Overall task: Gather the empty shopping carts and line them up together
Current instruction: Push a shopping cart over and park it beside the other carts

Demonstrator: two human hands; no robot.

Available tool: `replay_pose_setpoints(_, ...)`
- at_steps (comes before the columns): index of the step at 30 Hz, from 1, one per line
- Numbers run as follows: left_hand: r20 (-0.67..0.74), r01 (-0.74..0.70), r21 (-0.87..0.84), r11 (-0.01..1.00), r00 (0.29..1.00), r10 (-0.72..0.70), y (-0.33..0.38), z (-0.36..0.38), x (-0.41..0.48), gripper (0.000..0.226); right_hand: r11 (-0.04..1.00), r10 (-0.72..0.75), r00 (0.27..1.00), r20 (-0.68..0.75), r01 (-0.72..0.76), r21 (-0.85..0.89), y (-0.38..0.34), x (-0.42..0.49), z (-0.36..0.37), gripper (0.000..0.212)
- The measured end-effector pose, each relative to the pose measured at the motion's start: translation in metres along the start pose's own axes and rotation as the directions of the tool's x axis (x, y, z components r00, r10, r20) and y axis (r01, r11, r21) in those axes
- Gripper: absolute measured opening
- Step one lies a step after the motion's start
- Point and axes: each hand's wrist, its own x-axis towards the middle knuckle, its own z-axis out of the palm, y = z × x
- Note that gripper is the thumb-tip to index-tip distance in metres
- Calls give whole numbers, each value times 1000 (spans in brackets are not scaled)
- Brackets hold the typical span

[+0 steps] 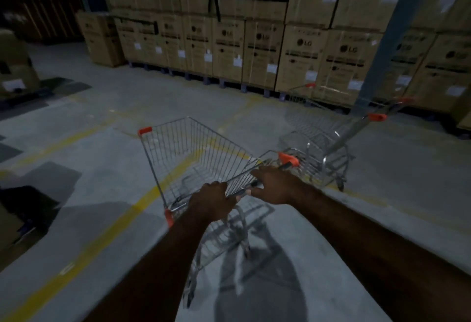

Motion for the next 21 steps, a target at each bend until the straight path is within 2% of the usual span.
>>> replay_pose_setpoints(3, -6, 43, -2, 999, 999, -43, -11, 20, 15, 69, 999, -31, 999, 42, 31, -17, 13, 40, 20, 68)
replay_pose_setpoints(7, 30, 145, -67, 987, 989, -144, -18, 42, 24, 79, 996, -86, 986, 140, 88, -6, 27, 84, 47, 63)
replay_pose_setpoints(10, 56, 256, -27, 966, 966, -254, -10, 44, 26, 88, 979, -175, 954, 244, 195, -60, 33, 104, 60, 56)
replay_pose_setpoints(12, 41, 307, 5, 952, 951, -307, -5, 44, 27, 90, 955, -245, 930, 274, 279, -95, 37, 113, 61, 63)
replay_pose_setpoints(17, -52, 444, 92, 891, 896, -441, 10, 47, 24, 103, 845, -494, 847, 197, 521, -120, 58, 129, 67, 76)
replay_pose_setpoints(21, -137, 534, 138, 834, 844, -518, 27, 51, 24, 90, 799, -568, 809, 152, 587, -133, 67, 129, 70, 73)
